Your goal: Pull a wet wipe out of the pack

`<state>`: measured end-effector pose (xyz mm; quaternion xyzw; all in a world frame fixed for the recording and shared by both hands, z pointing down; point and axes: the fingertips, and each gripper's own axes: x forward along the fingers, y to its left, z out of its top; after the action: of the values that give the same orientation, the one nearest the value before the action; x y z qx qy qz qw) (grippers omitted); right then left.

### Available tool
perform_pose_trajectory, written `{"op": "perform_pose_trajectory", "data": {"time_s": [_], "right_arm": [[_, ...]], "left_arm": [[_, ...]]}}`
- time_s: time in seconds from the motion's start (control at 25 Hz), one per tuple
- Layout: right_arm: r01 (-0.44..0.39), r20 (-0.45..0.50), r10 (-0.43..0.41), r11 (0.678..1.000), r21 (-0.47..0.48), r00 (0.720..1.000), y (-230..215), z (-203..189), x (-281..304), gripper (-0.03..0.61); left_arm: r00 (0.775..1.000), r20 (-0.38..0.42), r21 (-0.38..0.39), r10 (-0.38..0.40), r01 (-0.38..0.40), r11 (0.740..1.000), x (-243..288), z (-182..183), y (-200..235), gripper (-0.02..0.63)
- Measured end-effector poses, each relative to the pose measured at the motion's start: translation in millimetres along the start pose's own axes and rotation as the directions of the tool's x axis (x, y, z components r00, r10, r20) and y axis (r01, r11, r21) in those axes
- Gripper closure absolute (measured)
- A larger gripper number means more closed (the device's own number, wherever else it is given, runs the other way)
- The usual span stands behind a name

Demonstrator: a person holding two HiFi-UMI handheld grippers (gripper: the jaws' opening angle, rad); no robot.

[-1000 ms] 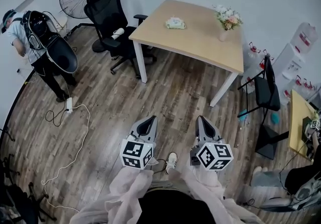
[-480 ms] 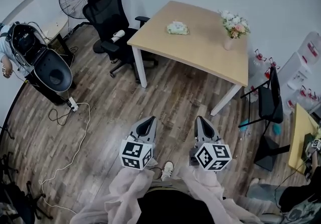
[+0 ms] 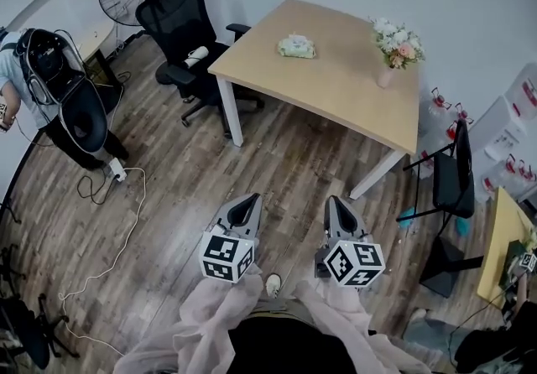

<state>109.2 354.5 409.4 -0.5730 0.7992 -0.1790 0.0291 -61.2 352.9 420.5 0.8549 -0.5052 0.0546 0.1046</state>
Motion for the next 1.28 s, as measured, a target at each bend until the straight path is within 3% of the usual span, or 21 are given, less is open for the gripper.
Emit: {"op": "perform_pose_trajectory", "data": {"time_s": [0.64, 1.0, 1.28], "right_arm": [[0.044, -0.028, -0.043, 0.999, 0.027, 0.999, -33.6, -0.8, 14.6, 0.568], [0.027, -0.044, -0.026, 0.999, 0.019, 0.999, -35.2, 2.6, 56.7, 0.568], [0.014, -0.046, -0.014, 1.0, 0.004, 0.999, -45.3, 26.4, 108.4, 0.568]], "left_arm": [[0.999, -0.045, -0.006, 0.004, -0.004, 1.0, 35.5, -0.7, 7.9, 0.601], [0.999, -0.05, -0.013, -0.014, 0.013, 1.0, 73.9, 4.1, 25.8, 0.601], [0.999, -0.03, -0.013, -0.025, 0.025, 1.0, 122.1, 31.7, 48.5, 0.6]]}}
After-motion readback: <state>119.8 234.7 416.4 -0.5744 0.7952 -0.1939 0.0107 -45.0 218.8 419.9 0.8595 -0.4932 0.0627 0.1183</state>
